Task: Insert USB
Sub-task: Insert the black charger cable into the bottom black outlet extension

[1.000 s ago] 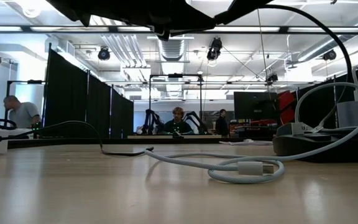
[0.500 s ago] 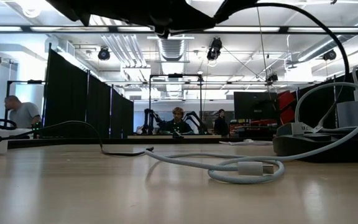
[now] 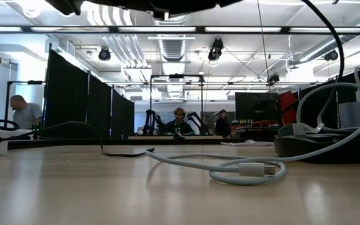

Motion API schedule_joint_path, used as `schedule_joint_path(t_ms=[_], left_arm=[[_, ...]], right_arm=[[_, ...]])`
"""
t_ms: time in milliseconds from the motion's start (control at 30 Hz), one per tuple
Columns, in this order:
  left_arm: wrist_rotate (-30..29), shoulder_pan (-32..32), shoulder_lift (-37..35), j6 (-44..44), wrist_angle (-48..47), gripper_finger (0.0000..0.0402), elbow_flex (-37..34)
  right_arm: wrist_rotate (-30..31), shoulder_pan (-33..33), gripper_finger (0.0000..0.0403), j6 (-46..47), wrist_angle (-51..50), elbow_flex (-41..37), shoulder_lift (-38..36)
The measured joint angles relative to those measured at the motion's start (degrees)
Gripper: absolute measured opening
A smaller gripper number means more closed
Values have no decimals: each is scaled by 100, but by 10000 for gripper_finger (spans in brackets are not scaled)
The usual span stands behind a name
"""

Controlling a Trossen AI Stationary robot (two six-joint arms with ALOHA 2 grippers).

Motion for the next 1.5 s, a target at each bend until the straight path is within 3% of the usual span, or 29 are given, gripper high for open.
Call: schedule_joint_path(t_ms=[367, 967, 1100, 1233, 1367, 1500], left_arm=[[-159, -133, -16, 241, 315, 3, 7], [-329, -196, -23, 333, 359, 3, 2], [-311, -183, -23, 314, 144, 11, 28], [-578, -199, -25, 360, -361, 49, -11], [-1638, -188, -49, 341, -724, 84, -7], [-2803, -193, -61, 201, -1020, 108, -5]], right_arm=[[-201, 13, 30, -411, 1016, -565, -445], [-353, 35, 18, -587, 1296, -689, -556], [-291, 20, 18, -264, 529, -362, -520], [-196, 24, 18, 320, -686, 284, -328], [-274, 22, 18, 970, -1964, 857, 107], [-835, 24, 18, 1620, -2907, 1288, 653]])
